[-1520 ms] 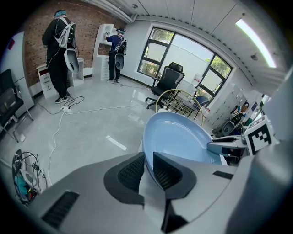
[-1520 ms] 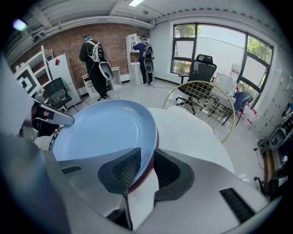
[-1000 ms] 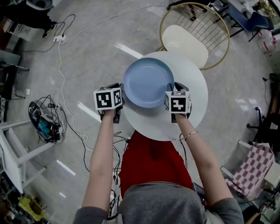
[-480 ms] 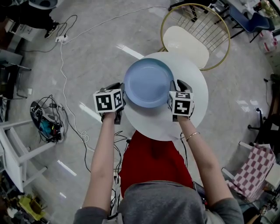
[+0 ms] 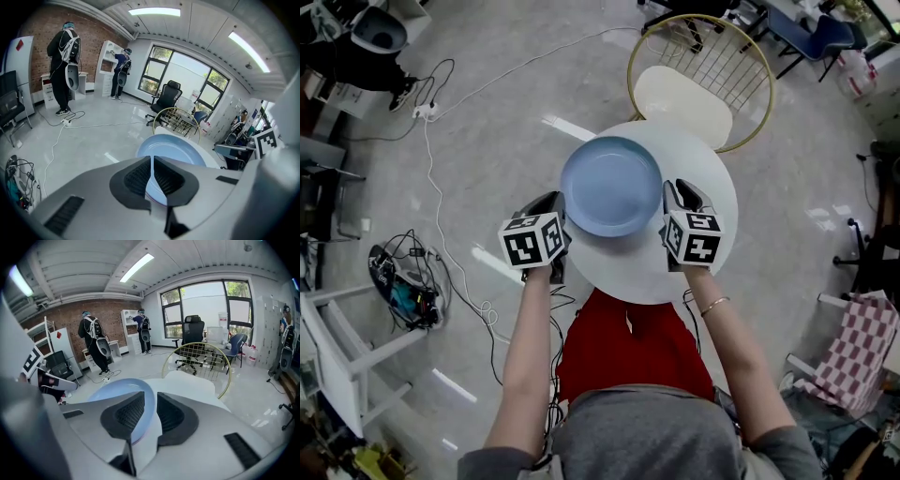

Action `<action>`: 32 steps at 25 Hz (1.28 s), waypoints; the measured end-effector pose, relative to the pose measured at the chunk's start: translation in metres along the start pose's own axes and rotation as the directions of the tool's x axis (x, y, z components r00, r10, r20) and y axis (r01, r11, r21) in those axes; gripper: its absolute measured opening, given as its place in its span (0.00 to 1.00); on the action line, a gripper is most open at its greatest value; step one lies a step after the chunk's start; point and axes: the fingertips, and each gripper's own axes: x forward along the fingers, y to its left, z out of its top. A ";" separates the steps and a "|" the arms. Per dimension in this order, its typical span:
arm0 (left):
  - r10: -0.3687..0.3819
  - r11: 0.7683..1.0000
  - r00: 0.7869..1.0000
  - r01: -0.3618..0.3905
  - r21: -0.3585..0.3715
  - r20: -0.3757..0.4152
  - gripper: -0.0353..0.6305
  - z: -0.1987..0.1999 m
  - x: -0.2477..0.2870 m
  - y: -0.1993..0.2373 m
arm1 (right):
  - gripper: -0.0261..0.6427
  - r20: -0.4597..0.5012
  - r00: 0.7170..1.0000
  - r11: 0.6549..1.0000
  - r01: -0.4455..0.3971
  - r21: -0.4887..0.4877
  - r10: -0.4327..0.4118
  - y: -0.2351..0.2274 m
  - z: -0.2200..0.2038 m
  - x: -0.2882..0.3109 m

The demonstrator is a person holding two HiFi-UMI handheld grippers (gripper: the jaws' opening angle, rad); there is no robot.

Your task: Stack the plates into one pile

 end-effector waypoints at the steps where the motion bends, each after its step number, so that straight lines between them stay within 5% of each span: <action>1: -0.002 1.000 1.000 0.002 0.005 0.010 0.10 0.001 -0.002 -0.002 | 0.18 0.015 1.000 1.000 -0.010 0.009 0.010 0.002 0.002 -0.004; 16: -0.068 0.988 0.980 0.039 0.150 0.189 0.08 0.032 -0.039 -0.041 | 0.10 0.159 0.978 0.987 -0.149 0.066 0.138 0.028 0.023 -0.057; 32: -0.106 0.961 0.920 -0.003 0.277 0.377 0.08 0.027 -0.115 -0.117 | 0.08 0.265 0.945 0.981 -0.193 -0.020 0.192 0.028 0.019 -0.144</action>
